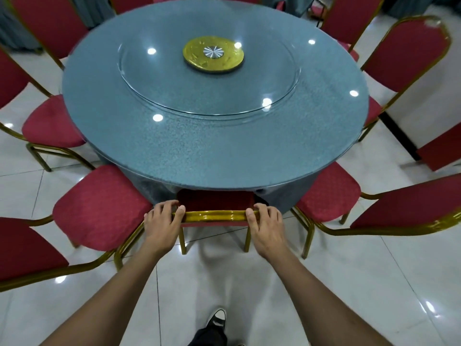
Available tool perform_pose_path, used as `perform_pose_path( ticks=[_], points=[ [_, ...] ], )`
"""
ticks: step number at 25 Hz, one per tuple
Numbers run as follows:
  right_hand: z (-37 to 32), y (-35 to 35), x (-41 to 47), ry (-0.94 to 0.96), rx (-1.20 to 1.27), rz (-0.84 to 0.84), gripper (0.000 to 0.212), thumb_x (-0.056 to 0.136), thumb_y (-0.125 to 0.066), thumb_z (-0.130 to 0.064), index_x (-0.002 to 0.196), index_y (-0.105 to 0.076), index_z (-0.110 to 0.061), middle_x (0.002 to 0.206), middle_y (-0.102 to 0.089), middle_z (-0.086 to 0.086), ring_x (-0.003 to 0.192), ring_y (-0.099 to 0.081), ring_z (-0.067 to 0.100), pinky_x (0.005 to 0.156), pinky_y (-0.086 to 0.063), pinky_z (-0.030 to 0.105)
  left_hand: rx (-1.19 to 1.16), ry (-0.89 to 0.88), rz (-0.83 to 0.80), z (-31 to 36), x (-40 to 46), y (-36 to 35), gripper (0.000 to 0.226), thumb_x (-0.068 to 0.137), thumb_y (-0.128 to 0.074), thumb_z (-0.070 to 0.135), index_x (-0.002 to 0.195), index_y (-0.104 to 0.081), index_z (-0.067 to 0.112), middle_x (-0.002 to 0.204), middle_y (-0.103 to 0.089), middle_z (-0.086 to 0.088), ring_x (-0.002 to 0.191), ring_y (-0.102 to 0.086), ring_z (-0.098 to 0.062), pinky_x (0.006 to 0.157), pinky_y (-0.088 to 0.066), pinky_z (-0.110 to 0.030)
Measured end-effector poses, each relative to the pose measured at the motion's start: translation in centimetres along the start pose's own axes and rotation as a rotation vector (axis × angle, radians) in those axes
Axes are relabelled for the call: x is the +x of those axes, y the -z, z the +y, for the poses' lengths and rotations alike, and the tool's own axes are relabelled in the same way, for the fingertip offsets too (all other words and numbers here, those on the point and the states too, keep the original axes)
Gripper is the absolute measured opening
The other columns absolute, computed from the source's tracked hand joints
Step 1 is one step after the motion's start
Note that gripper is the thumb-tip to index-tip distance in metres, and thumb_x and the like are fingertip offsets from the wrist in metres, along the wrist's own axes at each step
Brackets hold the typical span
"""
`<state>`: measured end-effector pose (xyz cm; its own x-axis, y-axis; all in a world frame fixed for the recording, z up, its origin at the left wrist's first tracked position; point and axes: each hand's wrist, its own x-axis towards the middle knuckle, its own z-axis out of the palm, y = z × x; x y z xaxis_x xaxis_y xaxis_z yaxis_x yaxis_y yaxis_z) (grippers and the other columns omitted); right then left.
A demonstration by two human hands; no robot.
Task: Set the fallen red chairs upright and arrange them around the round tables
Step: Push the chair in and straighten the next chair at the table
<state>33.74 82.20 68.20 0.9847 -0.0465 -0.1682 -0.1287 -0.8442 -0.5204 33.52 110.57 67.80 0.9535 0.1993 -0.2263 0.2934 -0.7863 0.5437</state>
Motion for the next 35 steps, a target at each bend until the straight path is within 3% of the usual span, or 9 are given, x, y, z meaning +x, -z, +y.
perform_pose_path(
  ticks=[3, 6, 8, 10, 14, 18, 23, 27, 35],
  points=[
    [-0.5, -0.2, -1.3, -0.002, -0.015, -0.001, 0.068, 0.093, -0.007, -0.075, 0.127, -0.045, -0.030, 0.127, -0.049, 0.000, 0.122, -0.038, 0.020, 0.106, -0.037, 0.042, 0.038, 0.017, 0.009, 0.1, -0.9, 0.5, 0.044, 0.102, -0.028, 0.050, 0.130, -0.052, 0.026, 0.134, -0.052, -0.007, 0.127, -0.044, -0.028, 0.111, -0.030, -0.051],
    [0.0, 0.6, -1.6, 0.013, 0.017, -0.067, 0.060, 0.097, -0.018, -0.070, 0.136, -0.043, -0.031, 0.136, -0.046, -0.001, 0.130, -0.034, 0.019, 0.111, -0.034, 0.041, 0.180, -0.029, 0.054, 1.9, -2.2, 0.3, 0.044, 0.103, -0.022, 0.032, 0.121, -0.059, 0.018, 0.126, -0.060, -0.010, 0.124, -0.049, -0.034, 0.109, -0.033, -0.060],
    [0.8, 1.9, -1.0, 0.033, 0.062, -0.125, 0.057, 0.100, -0.026, -0.064, 0.144, -0.040, -0.031, 0.143, -0.043, -0.003, 0.133, -0.034, 0.018, 0.112, -0.033, 0.040, 0.236, -0.028, 0.052, 4.1, -2.7, 0.1, 0.038, 0.104, -0.023, 0.026, 0.117, -0.058, 0.020, 0.124, -0.060, -0.008, 0.125, -0.050, -0.034, 0.114, -0.025, -0.064],
    [2.2, 3.4, -0.8, 0.045, 0.129, -0.122, 0.053, 0.102, -0.031, -0.059, 0.147, -0.038, -0.032, 0.146, -0.041, -0.004, 0.132, -0.037, 0.017, 0.111, -0.035, 0.038, 0.246, -0.055, 0.023, 6.7, -3.1, -0.7, 0.031, 0.105, -0.026, 0.027, 0.113, -0.056, 0.027, 0.121, -0.059, -0.001, 0.126, -0.049, -0.028, 0.118, -0.017, -0.060],
    [6.6, 7.6, -1.4, 0.055, 0.215, 0.010, 0.047, 0.103, -0.041, -0.049, 0.146, -0.042, -0.029, 0.146, -0.043, -0.005, 0.133, -0.040, 0.016, 0.112, -0.036, 0.041, 0.176, -0.229, 0.059, 14.9, -4.2, -3.8, 0.024, 0.103, -0.039, 0.037, 0.115, -0.059, 0.031, 0.113, -0.063, 0.009, 0.118, -0.053, -0.016, 0.118, -0.025, -0.046],
    [14.5, 14.7, -2.4, 0.056, 0.221, 0.147, 0.045, 0.103, -0.045, -0.044, 0.144, -0.047, -0.026, 0.142, -0.047, -0.006, 0.129, -0.043, 0.014, 0.109, -0.038, 0.036, 0.064, -0.380, 0.048, 27.0, -6.2, -9.2, 0.022, 0.101, -0.047, 0.036, 0.118, -0.061, 0.031, 0.114, -0.063, 0.009, 0.112, -0.055, -0.014, 0.107, -0.038, -0.041],
    [26.1, 24.0, -4.1, 0.023, 0.257, 0.297, 0.040, 0.102, -0.047, -0.042, 0.139, -0.051, -0.027, 0.136, -0.050, -0.006, 0.124, -0.046, 0.012, 0.105, -0.044, 0.037, 0.014, -0.514, 0.017, 40.0, -11.0, -17.0, 0.019, 0.099, -0.052, 0.030, 0.116, -0.061, 0.030, 0.116, -0.062, 0.009, 0.111, -0.054, -0.016, 0.100, -0.040, -0.040],
    [34.2, 29.5, -5.7, -0.027, 0.257, 0.368, 0.038, 0.103, -0.046, -0.042, 0.139, -0.048, -0.030, 0.134, -0.049, -0.007, 0.120, -0.048, 0.009, 0.099, -0.051, 0.036, -0.064, -0.574, -0.043, 47.3, -14.5, -22.4, 0.018, 0.098, -0.054, 0.028, 0.114, -0.063, 0.030, 0.112, -0.062, 0.011, 0.106, -0.055, -0.012, 0.100, -0.043, -0.039],
    [47.3, 37.1, -5.6, -0.127, 0.270, 0.467, 0.038, 0.102, -0.051, -0.036, 0.139, -0.048, -0.033, 0.139, -0.048, -0.010, 0.125, -0.046, 0.009, 0.104, -0.042, 0.032, -0.085, -0.630, -0.150, 59.2, -14.7, -32.1, 0.018, 0.098, -0.053, 0.028, 0.112, -0.062, 0.032, 0.111, -0.060, 0.014, 0.101, -0.052, -0.011, 0.094, -0.041, -0.037]
  ],
)
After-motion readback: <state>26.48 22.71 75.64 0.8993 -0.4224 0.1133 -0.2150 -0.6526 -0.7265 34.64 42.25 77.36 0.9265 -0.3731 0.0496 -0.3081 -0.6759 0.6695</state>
